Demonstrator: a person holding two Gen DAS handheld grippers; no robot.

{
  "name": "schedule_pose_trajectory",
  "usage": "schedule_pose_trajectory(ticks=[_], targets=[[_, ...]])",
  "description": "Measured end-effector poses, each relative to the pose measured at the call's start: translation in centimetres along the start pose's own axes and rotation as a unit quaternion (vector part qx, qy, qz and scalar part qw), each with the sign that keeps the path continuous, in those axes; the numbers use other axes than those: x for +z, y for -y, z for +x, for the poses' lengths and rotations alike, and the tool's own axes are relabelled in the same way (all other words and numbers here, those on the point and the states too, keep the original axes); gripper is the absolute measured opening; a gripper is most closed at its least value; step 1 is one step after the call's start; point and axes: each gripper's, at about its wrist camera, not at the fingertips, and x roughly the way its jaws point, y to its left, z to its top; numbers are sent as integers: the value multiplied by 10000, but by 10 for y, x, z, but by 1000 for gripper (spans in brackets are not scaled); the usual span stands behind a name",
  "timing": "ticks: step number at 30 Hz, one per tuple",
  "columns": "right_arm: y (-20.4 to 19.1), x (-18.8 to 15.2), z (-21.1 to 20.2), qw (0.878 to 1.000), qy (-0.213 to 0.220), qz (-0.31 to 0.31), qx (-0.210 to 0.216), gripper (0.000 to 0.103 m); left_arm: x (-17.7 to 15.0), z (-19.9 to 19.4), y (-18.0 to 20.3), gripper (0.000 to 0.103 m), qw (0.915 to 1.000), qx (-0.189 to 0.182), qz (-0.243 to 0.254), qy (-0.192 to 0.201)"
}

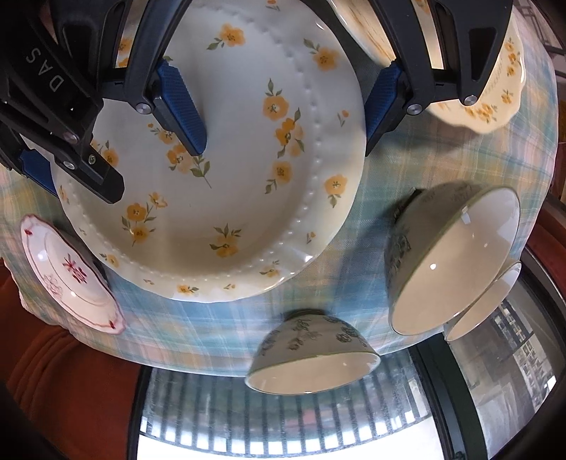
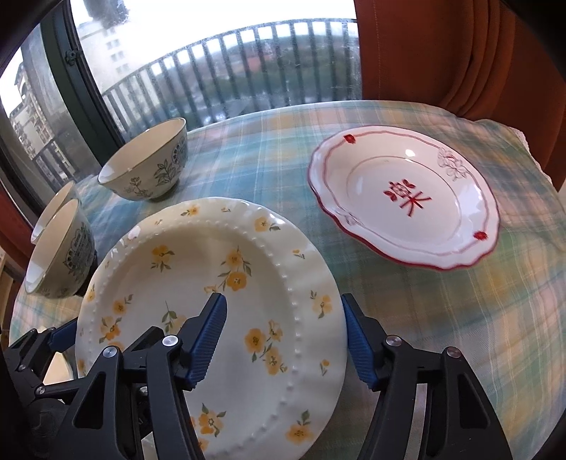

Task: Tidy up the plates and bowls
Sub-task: 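Grasp the rim of the beaded-rim yellow-flower dish with the right gripper, then carry the beaded-rim dish over the large plate and lower it on top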

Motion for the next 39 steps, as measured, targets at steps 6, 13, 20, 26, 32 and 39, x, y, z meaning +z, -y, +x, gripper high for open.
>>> schedule_pose_trajectory(ticks=[6,13,20,26,32,39], targets=[[17,-23,-21,9999,-64,34,-118,68,-22,-14,16,85,9996,-138,243,-22],[38,-52,-45,9996,-104,92,-229,68,-51,-30,37,85,9987,-270,436,-16],[55,-72,-63,9995,-95,152,-241,67,-69,-42,50,85,9979,-441,467,-21],[60,-73,-65,9999,119,-52,-71,65,-70,-42,50,80,9986,-347,351,165],[62,-73,-56,9995,75,-232,-191,53,-66,-38,48,79,9986,-339,281,287],[57,-71,-54,9992,143,-197,-329,56,-65,-38,51,81,9987,-261,248,364]])
